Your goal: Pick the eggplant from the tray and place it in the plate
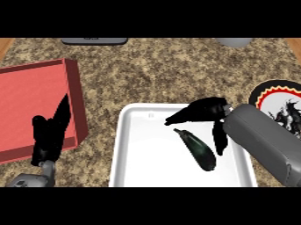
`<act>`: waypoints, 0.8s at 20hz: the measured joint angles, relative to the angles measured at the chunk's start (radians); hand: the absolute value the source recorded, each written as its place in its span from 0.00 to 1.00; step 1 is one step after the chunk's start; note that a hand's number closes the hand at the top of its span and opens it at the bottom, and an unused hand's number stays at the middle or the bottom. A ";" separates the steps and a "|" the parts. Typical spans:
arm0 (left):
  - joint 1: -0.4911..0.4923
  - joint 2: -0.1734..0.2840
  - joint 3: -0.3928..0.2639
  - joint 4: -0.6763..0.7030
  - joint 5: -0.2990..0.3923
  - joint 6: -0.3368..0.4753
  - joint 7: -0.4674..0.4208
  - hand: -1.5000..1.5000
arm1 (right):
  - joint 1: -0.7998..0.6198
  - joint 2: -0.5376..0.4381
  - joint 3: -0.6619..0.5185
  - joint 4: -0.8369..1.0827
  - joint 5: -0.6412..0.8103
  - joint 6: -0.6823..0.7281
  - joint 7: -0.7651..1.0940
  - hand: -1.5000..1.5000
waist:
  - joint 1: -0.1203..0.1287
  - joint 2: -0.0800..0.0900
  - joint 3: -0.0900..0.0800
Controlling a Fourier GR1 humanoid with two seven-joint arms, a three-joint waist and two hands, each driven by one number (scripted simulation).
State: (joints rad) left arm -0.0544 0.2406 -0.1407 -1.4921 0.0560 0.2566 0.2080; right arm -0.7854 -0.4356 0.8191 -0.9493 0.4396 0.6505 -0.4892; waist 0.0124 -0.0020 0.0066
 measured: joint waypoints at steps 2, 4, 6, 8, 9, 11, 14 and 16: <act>0.003 -0.006 0.002 0.000 -0.008 0.003 -0.006 0.50 | -0.002 0.007 0.006 0.022 0.016 -0.013 -0.018 0.00 | 0.000 0.000 0.001; 0.001 -0.001 0.012 -0.003 0.003 -0.013 -0.001 0.50 | 0.000 0.012 0.012 0.020 0.023 -0.009 -0.016 0.00 | -0.002 -0.001 0.000; -0.003 -0.005 0.017 0.009 0.001 -0.018 -0.008 0.50 | 0.009 0.031 0.020 0.042 0.039 -0.021 -0.018 0.00 | -0.002 -0.001 0.001; 0.004 -0.015 0.008 -0.002 -0.021 -0.003 -0.001 0.50 | 0.011 0.039 0.019 0.045 0.045 -0.019 -0.019 0.00 | -0.002 -0.002 0.001; 0.005 -0.016 0.008 -0.007 -0.022 -0.005 0.007 0.50 | 0.016 0.042 0.024 0.057 0.052 -0.028 -0.029 0.00 | -0.001 -0.002 0.000; 0.010 -0.025 0.006 -0.008 -0.035 0.003 0.001 0.50 | 0.010 0.049 0.020 0.070 0.058 -0.030 -0.034 0.00 | -0.002 -0.004 0.000; 0.013 -0.026 0.013 -0.012 -0.032 -0.007 0.006 0.50 | 0.011 0.067 0.023 0.094 0.075 -0.043 -0.041 0.00 | -0.003 -0.007 -0.003; 0.011 -0.026 0.019 -0.013 -0.028 -0.013 0.018 0.50 | 0.026 0.066 0.031 0.088 0.090 -0.051 -0.048 1.00 | -0.005 -0.009 -0.005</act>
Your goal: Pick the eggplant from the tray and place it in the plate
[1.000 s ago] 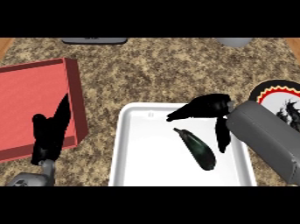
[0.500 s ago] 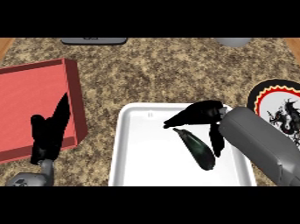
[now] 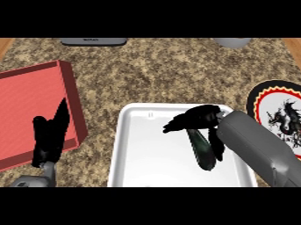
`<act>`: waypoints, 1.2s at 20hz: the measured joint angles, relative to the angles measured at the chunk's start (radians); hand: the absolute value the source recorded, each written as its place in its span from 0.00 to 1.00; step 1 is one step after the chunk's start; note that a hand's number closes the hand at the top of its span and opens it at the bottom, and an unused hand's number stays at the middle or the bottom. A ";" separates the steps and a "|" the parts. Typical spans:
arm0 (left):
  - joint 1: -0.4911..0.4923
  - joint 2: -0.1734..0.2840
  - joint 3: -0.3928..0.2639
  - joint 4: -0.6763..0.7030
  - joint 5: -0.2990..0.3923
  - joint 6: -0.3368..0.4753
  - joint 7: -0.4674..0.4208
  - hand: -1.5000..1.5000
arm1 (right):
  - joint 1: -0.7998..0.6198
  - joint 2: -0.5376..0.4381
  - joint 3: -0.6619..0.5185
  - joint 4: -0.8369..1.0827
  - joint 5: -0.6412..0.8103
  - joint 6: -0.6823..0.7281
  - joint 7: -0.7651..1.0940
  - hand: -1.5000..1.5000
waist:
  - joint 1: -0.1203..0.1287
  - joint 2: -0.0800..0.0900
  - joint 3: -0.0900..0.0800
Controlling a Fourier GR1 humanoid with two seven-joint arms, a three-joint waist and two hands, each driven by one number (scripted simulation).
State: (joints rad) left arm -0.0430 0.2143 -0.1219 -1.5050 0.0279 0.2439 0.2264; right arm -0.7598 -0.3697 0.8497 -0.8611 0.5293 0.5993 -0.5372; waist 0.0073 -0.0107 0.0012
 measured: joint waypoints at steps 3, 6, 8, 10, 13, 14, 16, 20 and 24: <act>-0.003 -0.002 0.004 0.000 -0.004 -0.006 0.006 0.50 | -0.013 -0.005 -0.003 0.005 0.024 -0.027 -0.035 1.00 | 0.001 -0.001 0.000; -0.012 -0.005 0.017 0.021 0.003 -0.021 -0.018 0.50 | -0.019 0.005 -0.015 0.016 0.039 -0.060 -0.057 1.00 | 0.000 -0.002 0.002; 0.008 -0.003 0.015 -0.004 0.003 -0.028 -0.016 0.50 | -0.017 0.012 -0.019 0.027 0.052 -0.087 -0.076 1.00 | 0.002 -0.002 0.001; 0.007 -0.006 0.019 0.002 0.000 -0.029 -0.018 0.50 | -0.010 0.014 -0.025 0.029 0.065 -0.110 -0.101 1.00 | 0.002 -0.002 0.001; 0.014 -0.012 0.020 -0.005 -0.010 -0.026 -0.017 0.50 | -0.007 0.048 -0.065 0.053 0.075 -0.151 -0.086 1.00 | 0.001 -0.002 0.002; 0.019 -0.012 0.022 -0.005 -0.013 -0.024 -0.020 0.50 | 0.008 0.046 -0.091 0.050 0.064 -0.174 -0.066 1.00 | -0.003 -0.004 0.003; 0.029 -0.006 0.036 -0.007 -0.002 -0.024 -0.013 0.50 | 0.033 0.036 -0.156 0.054 0.039 -0.230 0.012 1.00 | -0.021 -0.009 0.004; 0.068 0.006 0.062 -0.021 -0.005 -0.006 -0.007 0.50 | 0.085 -0.022 -0.306 0.084 0.005 -0.403 0.206 1.00 | -0.077 -0.019 0.006; 0.078 0.011 0.072 -0.030 -0.007 0.001 0.007 0.50 | 0.120 -0.050 -0.404 0.020 0.009 -0.592 0.379 1.00 | -0.094 -0.021 0.005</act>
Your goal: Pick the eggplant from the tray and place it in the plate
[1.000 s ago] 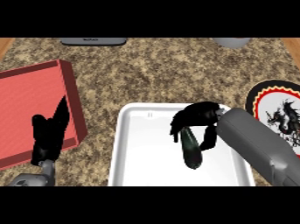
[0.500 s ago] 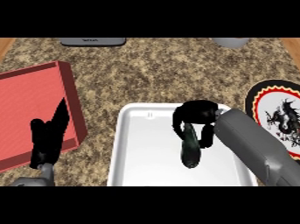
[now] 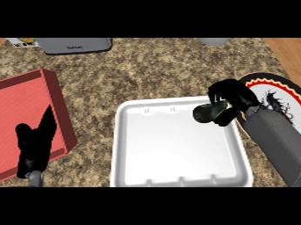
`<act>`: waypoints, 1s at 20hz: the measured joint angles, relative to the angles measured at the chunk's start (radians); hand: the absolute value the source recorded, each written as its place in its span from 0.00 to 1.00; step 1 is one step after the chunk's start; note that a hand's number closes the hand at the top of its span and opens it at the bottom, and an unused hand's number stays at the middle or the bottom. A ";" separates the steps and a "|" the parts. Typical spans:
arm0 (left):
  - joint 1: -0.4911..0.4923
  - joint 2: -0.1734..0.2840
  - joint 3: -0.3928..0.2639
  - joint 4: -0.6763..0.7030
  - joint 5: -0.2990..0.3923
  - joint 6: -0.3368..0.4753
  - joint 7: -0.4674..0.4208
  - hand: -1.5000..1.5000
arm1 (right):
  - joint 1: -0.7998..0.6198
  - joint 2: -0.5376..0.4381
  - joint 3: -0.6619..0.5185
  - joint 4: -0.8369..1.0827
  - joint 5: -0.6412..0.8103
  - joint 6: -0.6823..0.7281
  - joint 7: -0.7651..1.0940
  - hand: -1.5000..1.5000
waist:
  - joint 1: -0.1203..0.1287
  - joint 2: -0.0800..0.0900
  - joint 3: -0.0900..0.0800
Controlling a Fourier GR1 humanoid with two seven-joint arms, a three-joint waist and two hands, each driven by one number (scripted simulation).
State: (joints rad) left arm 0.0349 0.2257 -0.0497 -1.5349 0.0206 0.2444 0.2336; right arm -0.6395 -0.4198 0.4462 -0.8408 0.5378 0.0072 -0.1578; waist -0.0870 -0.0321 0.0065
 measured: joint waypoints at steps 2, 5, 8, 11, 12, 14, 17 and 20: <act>0.003 -0.002 -0.002 -0.002 -0.002 -0.002 -0.005 0.50 | 0.033 -0.020 -0.034 -0.069 0.004 -0.075 0.058 1.00 | 0.002 0.001 0.000; 0.008 -0.004 0.001 -0.005 0.002 -0.006 -0.011 0.50 | 0.081 -0.043 -0.081 -0.203 0.001 -0.163 0.140 1.00 | -0.001 0.000 -0.001; 0.013 -0.004 0.000 -0.011 -0.001 -0.007 -0.014 0.50 | 0.124 -0.071 -0.125 -0.338 0.024 -0.256 0.233 1.00 | -0.002 0.000 -0.002; 0.011 -0.009 -0.002 -0.016 -0.006 -0.005 -0.014 0.50 | 0.199 -0.117 -0.168 -0.494 0.042 -0.306 0.334 1.00 | 0.004 0.003 -0.002; 0.004 -0.009 -0.002 -0.012 -0.007 -0.006 -0.007 0.50 | 0.227 -0.134 -0.182 -0.545 0.049 -0.313 0.371 1.00 | 0.008 0.005 -0.003; -0.004 -0.015 -0.008 -0.008 -0.014 -0.008 -0.017 0.50 | 0.282 -0.168 -0.216 -0.641 0.057 -0.312 0.448 1.00 | 0.020 0.009 -0.002; -0.022 -0.020 -0.013 -0.009 -0.018 -0.015 -0.004 0.50 | 0.365 -0.204 -0.273 -0.742 0.059 -0.305 0.522 1.00 | 0.043 0.016 -0.002; -0.041 -0.029 -0.018 0.007 -0.023 -0.030 -0.016 0.50 | 0.393 -0.227 -0.347 -0.748 0.039 -0.283 0.529 1.00 | 0.062 0.022 -0.002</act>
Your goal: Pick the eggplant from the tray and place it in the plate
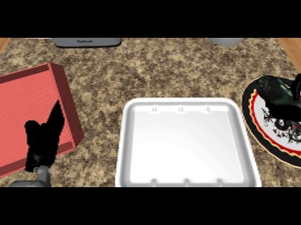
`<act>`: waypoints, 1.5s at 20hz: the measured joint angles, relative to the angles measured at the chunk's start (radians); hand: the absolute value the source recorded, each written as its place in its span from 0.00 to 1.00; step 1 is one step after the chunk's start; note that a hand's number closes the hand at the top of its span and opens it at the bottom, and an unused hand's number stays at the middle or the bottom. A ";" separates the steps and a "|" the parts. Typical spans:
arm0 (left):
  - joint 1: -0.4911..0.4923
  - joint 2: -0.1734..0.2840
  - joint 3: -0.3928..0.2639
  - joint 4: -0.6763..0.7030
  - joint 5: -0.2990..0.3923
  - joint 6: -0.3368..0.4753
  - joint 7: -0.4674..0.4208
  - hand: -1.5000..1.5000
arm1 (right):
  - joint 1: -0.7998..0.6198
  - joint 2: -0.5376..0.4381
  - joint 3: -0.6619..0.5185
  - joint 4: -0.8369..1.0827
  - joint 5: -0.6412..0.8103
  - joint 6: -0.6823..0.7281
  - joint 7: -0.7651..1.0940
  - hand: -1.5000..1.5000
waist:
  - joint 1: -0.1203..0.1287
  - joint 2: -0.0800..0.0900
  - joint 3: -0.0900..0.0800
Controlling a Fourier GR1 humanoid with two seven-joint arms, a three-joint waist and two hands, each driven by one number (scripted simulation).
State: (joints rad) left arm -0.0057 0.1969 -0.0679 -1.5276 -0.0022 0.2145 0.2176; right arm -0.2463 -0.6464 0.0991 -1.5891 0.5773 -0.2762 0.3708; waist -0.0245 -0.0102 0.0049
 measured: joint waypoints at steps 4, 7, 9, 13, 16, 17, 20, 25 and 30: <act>-0.007 -0.018 -0.009 0.000 -0.019 0.001 -0.001 0.50 | 0.036 -0.011 -0.075 0.036 -0.016 0.021 -0.030 1.00 | 0.015 0.003 0.001; -0.015 -0.027 -0.008 0.006 -0.031 0.004 0.002 0.50 | 0.026 -0.015 -0.114 0.117 -0.024 0.040 -0.079 1.00 | 0.023 0.004 0.002; -0.010 -0.032 -0.005 0.008 -0.024 -0.007 -0.021 0.50 | 0.005 -0.004 -0.125 0.186 -0.016 0.041 -0.109 1.00 | 0.026 0.004 0.003; -0.032 -0.031 0.000 0.018 -0.028 -0.015 0.008 0.50 | -0.022 -0.012 -0.146 0.332 -0.028 0.084 -0.185 1.00 | 0.032 0.006 0.003; -0.027 -0.035 -0.004 0.013 -0.038 -0.016 0.001 0.50 | -0.049 -0.027 -0.161 0.440 -0.061 0.156 -0.245 1.00 | 0.035 0.007 0.003; -0.034 -0.035 -0.001 0.016 -0.038 -0.017 0.010 0.50 | -0.056 -0.023 -0.165 0.483 -0.069 0.166 -0.272 1.00 | 0.036 0.007 0.003; -0.036 -0.037 0.001 0.020 -0.035 -0.024 0.001 0.50 | -0.070 -0.045 -0.163 0.585 -0.088 0.257 -0.323 0.00 | 0.039 0.009 0.003; -0.033 -0.043 0.006 0.014 -0.032 -0.034 0.000 0.50 | -0.135 -0.050 -0.158 0.756 -0.083 0.348 -0.427 0.00 | 0.040 0.009 0.002; -0.035 -0.041 0.017 0.019 -0.035 -0.036 0.014 0.50 | -0.155 -0.039 -0.208 0.784 -0.153 0.391 -0.593 0.00 | 0.030 0.006 0.003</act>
State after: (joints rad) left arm -0.0412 0.1563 -0.0514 -1.5081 -0.0368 0.1783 0.2319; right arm -0.4015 -0.6852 -0.1090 -0.8052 0.4247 0.1143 -0.2224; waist 0.0059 -0.0046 0.0077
